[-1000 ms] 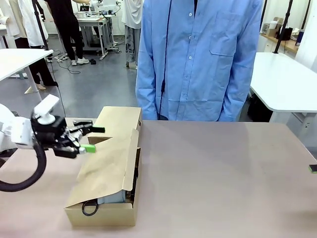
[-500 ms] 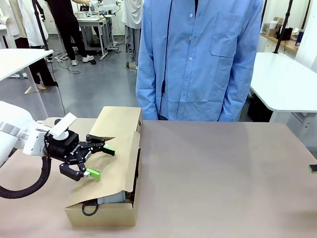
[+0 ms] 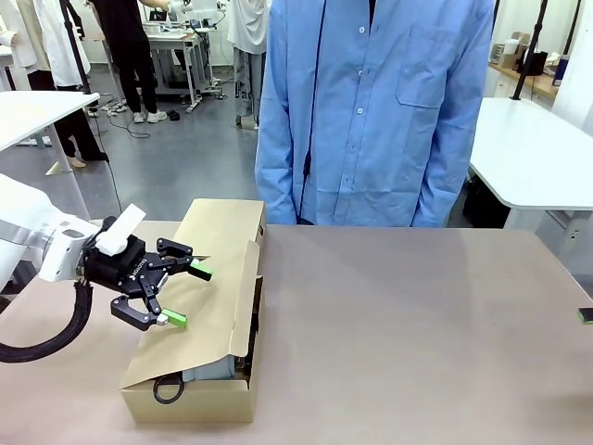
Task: Place items inside the box.
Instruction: Close the lid of the Mailer Box closest to the robot.
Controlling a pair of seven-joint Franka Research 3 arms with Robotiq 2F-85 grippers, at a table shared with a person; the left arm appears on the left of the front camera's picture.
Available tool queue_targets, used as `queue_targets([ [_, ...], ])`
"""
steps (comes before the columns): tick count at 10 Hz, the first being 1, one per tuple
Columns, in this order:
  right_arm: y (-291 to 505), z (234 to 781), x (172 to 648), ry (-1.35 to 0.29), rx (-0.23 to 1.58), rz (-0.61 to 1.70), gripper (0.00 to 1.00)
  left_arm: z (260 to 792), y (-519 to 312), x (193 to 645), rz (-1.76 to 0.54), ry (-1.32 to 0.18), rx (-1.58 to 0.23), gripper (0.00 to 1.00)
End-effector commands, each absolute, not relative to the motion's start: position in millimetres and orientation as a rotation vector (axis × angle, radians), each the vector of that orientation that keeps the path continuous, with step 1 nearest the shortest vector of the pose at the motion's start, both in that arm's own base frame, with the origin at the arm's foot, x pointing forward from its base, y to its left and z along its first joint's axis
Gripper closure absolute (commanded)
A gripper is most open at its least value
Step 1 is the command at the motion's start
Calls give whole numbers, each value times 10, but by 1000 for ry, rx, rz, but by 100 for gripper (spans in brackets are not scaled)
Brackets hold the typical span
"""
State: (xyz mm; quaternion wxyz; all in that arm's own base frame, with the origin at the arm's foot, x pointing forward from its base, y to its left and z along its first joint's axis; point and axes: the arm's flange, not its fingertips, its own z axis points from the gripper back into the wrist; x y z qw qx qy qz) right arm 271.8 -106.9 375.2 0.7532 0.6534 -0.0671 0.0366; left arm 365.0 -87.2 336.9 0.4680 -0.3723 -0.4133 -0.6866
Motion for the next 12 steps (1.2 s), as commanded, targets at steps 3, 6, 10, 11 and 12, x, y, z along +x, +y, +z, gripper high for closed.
queue_targets([
  [3, -1072, 3803, 2717, -142, 1437, 70, 0, 2205, -861, 2493, -1803, -941, -797, 0],
  [6, -1072, 3803, 2717, -142, 1437, 70, 0, 2118, -881, 2562, -1778, -927, -751, 0],
  [10, -1072, 3803, 2717, -142, 1437, 70, 0, 2582, -779, 2755, -1612, -1069, -892, 0],
  [11, -1072, 3803, 2717, -142, 1437, 70, 0, 2829, -668, 2834, -1513, -1103, -974, 0],
  [12, -1072, 3803, 2717, -142, 1437, 70, 0, 3103, -492, 2898, -1407, -1122, -1073, 0],
])
